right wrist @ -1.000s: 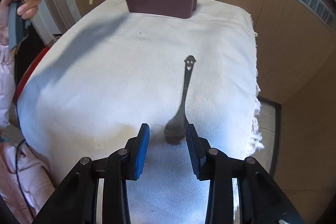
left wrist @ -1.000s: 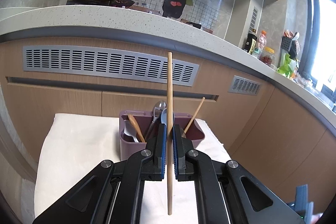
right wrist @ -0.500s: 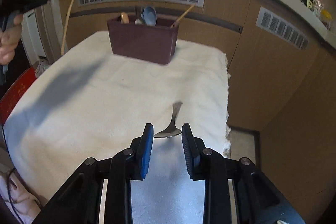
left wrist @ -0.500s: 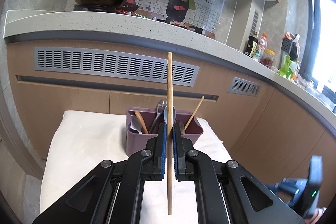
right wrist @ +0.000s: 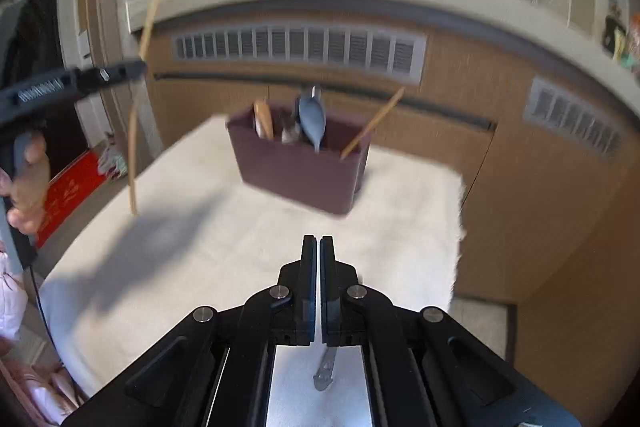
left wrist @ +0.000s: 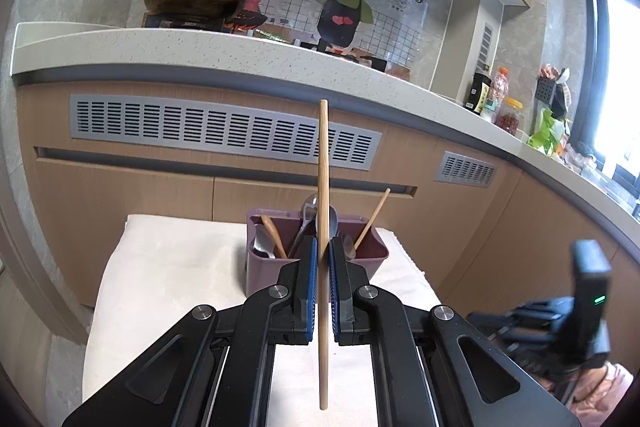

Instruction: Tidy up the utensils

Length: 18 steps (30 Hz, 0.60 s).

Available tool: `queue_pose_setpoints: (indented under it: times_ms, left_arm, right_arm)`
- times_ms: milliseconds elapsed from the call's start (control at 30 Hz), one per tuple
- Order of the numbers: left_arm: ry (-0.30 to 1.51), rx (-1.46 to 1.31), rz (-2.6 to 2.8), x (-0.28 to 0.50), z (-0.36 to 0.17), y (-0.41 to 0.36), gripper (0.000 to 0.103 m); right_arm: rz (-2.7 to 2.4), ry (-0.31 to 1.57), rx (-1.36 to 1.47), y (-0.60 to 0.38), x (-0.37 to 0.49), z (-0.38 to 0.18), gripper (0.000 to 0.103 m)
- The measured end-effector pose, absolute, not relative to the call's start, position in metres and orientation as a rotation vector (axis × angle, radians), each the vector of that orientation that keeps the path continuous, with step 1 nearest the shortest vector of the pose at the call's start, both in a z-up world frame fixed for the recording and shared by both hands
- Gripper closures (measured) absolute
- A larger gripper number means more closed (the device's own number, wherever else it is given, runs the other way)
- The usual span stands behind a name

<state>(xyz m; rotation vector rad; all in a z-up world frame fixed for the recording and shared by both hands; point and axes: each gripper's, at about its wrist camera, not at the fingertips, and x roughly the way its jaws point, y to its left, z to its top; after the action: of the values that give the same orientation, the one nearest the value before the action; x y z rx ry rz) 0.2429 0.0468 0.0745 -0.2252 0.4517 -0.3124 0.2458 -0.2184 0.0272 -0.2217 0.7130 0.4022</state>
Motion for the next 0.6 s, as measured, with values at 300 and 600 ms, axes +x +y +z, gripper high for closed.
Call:
queue_pose_setpoints:
  times_ms: [300,600]
  left_arm:
    - [0.504,-0.237,-0.309,0.251,0.054,0.046,0.097]
    - [0.549,-0.236,-0.295,0.256,0.034,0.044,0.097]
  right_arm:
    - [0.308,0.914,-0.134,-0.221,0.3,-0.064,0.056]
    - [0.252,0.929,-0.205,-0.216,0.313,-0.087,0.084]
